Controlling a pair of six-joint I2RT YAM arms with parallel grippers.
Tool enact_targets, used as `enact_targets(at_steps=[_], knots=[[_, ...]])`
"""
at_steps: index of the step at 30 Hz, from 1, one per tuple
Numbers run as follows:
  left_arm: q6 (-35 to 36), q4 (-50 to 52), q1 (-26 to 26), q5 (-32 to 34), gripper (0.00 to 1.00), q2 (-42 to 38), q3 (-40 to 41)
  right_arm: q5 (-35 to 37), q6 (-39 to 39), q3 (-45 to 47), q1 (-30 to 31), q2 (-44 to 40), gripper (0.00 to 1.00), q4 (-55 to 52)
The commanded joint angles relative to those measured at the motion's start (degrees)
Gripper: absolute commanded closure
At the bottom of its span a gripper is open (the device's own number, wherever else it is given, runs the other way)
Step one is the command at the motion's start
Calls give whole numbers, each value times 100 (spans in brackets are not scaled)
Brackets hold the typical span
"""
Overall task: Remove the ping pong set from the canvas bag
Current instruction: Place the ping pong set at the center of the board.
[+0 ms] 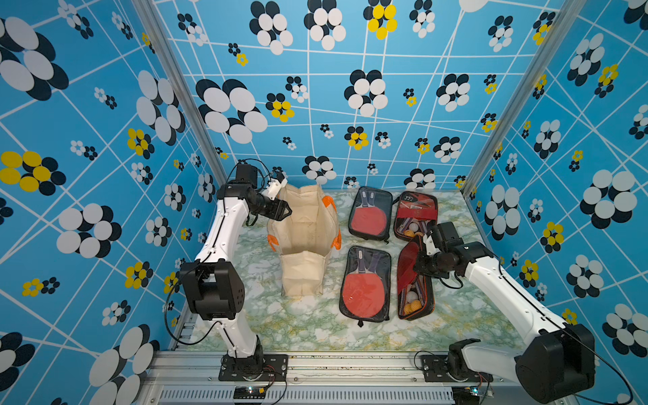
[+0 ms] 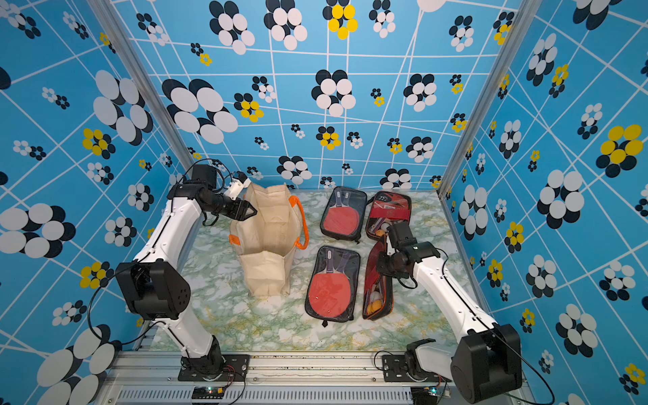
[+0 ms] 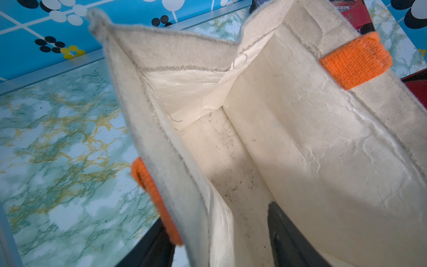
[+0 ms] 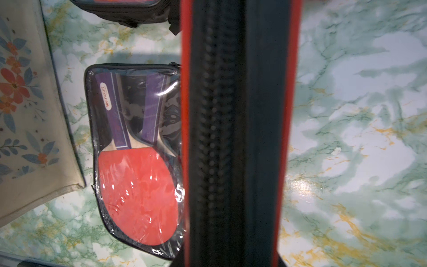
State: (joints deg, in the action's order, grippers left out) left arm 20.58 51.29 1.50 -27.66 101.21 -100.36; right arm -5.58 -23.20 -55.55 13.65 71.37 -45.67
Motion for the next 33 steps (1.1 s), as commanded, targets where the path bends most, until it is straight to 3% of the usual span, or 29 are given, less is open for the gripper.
enact_targets(at_steps=[1, 17, 21, 28, 30, 33], knots=[[-28, 80, 3, -38, 36, -304, 23, -333, -121, 147, -170, -257, 98, 627], [-326, -9, 147, -266, 36, -546, -56, -619, -110, 659, -1139, -135, 78, 788], [-391, -41, 253, -286, 36, -574, -37, -636, -123, 642, -1249, -45, 72, 803], [-501, -25, 453, -498, 36, -647, -36, -663, -135, 615, -1305, 146, 71, 798], [-350, 207, 432, -622, 36, -568, -80, -659, -133, 607, -1306, 233, 62, 779], [-221, 464, 402, -436, 37, -410, -152, -655, -145, 613, -1312, 353, 61, 770]])
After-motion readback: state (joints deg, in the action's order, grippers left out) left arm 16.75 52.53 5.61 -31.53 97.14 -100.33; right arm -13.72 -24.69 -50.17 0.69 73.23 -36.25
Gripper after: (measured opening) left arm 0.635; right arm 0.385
